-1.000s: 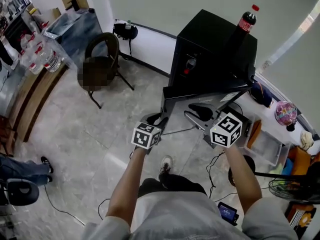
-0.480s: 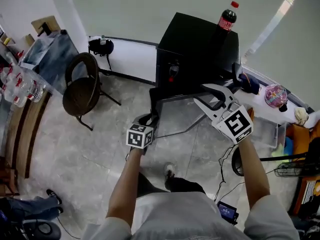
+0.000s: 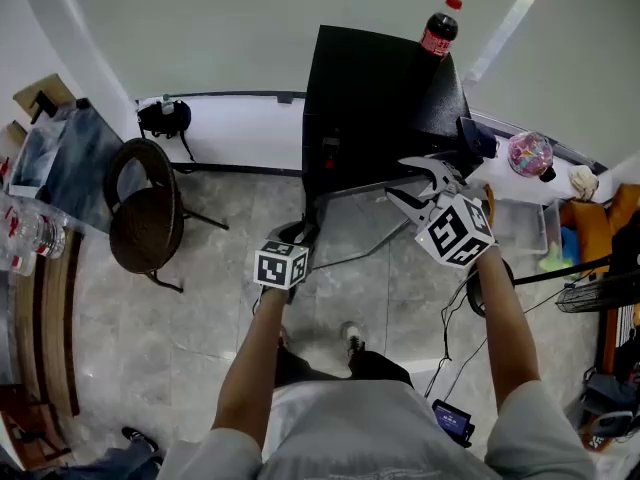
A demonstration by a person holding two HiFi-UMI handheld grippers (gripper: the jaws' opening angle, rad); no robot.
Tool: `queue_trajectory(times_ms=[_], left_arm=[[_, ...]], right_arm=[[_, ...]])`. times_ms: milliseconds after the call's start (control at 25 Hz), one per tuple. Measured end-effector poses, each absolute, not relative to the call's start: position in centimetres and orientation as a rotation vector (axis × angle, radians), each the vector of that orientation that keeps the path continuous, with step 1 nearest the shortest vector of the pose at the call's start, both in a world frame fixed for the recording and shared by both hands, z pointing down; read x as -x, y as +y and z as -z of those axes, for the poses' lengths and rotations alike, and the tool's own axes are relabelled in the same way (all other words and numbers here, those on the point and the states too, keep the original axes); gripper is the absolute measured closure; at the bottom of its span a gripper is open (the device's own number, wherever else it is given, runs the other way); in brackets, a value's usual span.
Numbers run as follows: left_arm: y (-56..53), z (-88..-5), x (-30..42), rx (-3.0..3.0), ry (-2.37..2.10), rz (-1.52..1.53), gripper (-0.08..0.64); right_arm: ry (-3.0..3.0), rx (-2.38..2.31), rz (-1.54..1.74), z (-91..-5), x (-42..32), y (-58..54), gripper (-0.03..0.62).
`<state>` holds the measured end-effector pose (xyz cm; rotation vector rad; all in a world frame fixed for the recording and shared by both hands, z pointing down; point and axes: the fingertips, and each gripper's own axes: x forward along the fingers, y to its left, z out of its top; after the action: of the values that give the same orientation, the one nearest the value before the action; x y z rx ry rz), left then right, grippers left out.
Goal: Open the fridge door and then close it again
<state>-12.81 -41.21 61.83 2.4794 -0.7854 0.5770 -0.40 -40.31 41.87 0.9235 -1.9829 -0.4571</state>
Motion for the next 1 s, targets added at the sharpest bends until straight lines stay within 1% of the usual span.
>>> queue_trajectory(times_ms=[200,1000], left_arm=[[-43.1,-62.0,12.8,-2.505,-0.692,-0.592,0.430],[-50.3,-62.0,11.1,-2.577,-0.484,-0.662,0.430]], right_arm=[[-1.850,-0.940,0.458,-43.5,0.0,-42.1,0.411],[-1.771,-1.151,0.390,-43.3,-1.1,-46.6,0.413]])
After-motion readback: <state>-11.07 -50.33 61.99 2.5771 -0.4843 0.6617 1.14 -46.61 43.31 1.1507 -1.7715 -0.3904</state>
